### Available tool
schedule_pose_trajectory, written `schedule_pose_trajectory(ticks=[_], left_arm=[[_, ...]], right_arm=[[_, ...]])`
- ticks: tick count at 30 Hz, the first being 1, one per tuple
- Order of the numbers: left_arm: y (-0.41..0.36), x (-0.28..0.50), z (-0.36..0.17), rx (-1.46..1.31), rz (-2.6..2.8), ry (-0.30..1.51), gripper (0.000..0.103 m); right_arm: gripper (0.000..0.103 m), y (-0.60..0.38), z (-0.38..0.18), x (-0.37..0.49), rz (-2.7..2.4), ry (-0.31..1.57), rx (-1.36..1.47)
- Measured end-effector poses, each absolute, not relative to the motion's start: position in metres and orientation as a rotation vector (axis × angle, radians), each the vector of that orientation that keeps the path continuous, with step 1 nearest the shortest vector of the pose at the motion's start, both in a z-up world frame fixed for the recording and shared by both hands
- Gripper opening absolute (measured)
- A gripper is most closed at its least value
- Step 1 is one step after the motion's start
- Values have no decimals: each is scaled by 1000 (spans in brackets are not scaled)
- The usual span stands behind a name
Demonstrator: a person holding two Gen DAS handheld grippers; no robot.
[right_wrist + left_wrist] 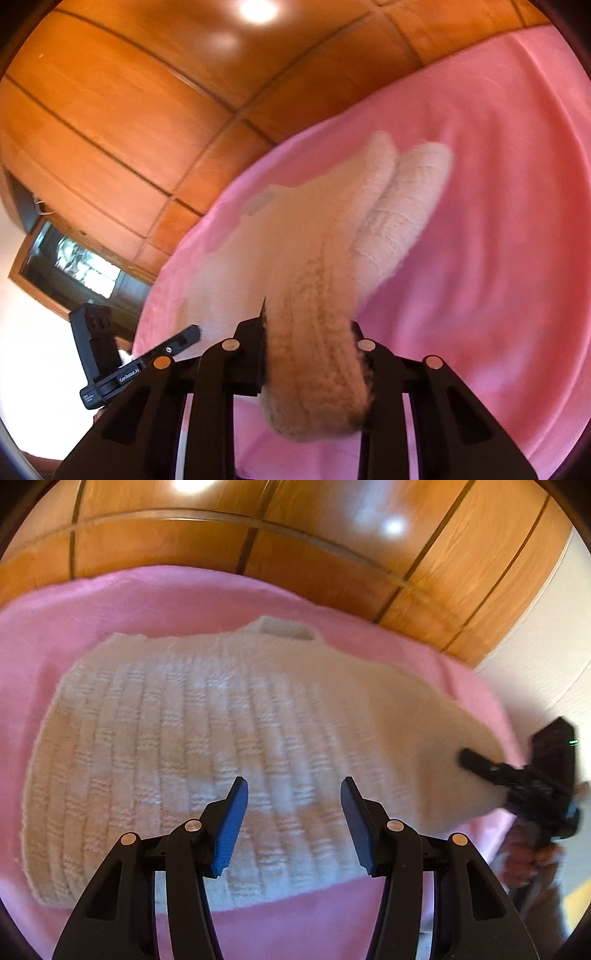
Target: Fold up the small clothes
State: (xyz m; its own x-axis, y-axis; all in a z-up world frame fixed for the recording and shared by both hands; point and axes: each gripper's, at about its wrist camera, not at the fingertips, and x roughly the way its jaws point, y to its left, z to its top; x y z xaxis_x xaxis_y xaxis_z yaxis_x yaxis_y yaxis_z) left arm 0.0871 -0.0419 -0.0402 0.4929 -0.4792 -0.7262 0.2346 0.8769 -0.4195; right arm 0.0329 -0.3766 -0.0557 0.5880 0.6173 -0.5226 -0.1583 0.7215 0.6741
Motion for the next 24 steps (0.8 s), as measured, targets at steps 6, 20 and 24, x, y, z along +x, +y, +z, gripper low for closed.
schedule_pose_trajectory(ticks=[6,20,24], left_arm=[[5,87,-18,-528,-618,924,68],[59,123,-69,-862,-692,1070,88],[45,142,-75,-930,-716,1104,88]], right_arm=[[23,-298,-12,38,642,793,479],[19,-136,-46,35,696,886,106],[20,-127,-42,29,670,848,2]])
